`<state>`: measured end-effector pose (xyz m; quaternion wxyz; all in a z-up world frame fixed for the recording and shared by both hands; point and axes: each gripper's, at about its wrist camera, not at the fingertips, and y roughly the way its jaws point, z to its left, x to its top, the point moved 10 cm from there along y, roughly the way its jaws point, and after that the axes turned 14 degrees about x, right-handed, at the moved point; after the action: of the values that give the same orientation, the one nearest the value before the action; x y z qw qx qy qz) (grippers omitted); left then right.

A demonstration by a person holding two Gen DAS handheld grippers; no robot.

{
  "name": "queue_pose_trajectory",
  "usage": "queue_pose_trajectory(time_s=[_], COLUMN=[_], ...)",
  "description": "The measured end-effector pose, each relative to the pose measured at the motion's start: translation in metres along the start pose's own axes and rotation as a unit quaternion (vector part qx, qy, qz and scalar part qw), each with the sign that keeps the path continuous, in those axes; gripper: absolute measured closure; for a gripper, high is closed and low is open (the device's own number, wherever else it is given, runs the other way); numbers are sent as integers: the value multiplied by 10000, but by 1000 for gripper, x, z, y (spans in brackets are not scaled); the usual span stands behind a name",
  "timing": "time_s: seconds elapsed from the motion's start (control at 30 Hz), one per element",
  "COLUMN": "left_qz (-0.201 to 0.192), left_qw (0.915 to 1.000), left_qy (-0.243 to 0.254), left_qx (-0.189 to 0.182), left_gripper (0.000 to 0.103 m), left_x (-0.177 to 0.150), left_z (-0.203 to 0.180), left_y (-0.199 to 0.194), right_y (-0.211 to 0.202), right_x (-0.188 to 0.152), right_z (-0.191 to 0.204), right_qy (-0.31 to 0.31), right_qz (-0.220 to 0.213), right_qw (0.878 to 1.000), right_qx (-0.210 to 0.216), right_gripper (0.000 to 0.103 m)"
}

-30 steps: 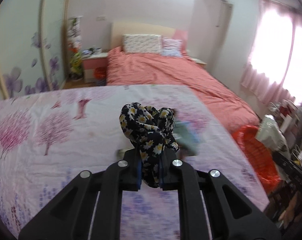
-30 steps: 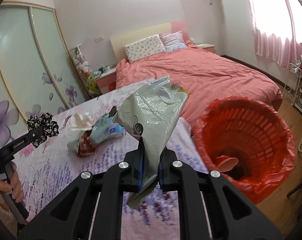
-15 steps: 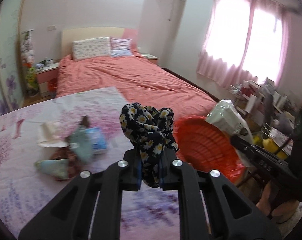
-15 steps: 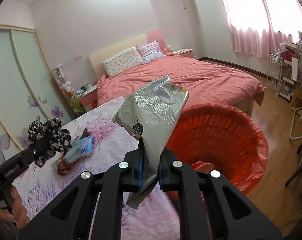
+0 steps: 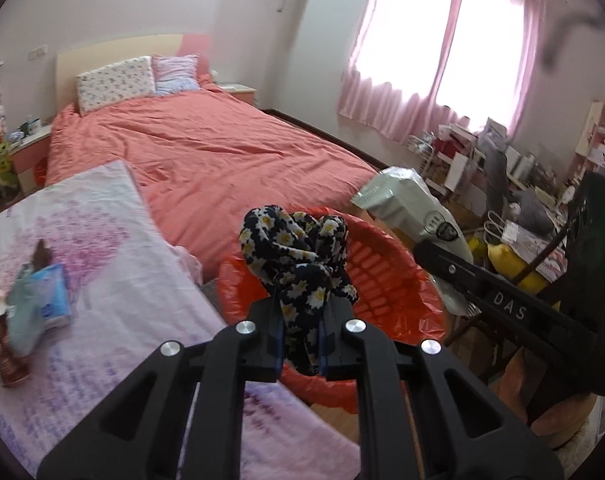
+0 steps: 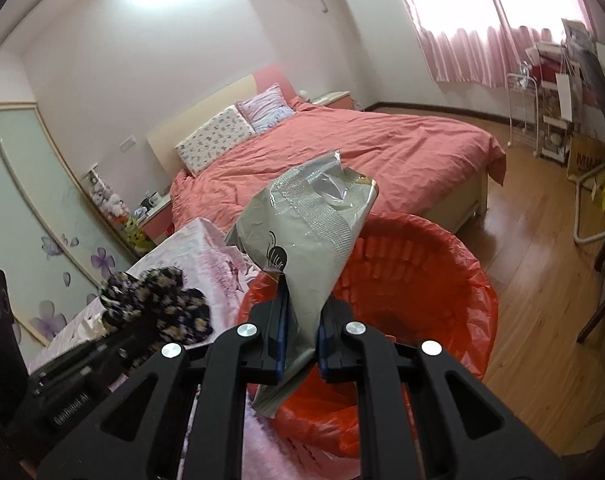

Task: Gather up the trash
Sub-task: 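Carry the package and floral cloth over the red basket with both tools, then open both tools to drop the package and cloth into the basket, then bring both tools back over the remaining items on the bed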

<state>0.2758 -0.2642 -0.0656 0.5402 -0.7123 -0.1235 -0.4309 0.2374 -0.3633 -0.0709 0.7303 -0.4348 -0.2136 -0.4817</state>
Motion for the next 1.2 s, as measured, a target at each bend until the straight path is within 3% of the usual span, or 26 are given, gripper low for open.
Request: queue_pose_trajectory(time_s=[0.4,0.47,0.6,0.73,1.2], left_qz=[392,429,495,536,483], left_qw=[9990,9989,9986,9984,9981], left_qy=[209,192,187,159,57], left_qx=[-68,-49,20,71,379], left_gripper=[87,83,74,68,63], left_x=[-14,-15,-18,-19,-19], left_z=[-34,-33,-28,-22,8], left_y=[59,63,68,71,55], right_y=[11,12,14,16,11], right_x=[2,1,0,-2,-4], right_z=[-39,-40,-42,-42,-36], right_qy=[431,481,530,515,363], right_qz=[115,131,99,138,263], right_qw=[9990,9988,9985,9985,9986], right_qx=[-31,-33,-35,-102,-265], right_gripper=[89,82,58,46,32])
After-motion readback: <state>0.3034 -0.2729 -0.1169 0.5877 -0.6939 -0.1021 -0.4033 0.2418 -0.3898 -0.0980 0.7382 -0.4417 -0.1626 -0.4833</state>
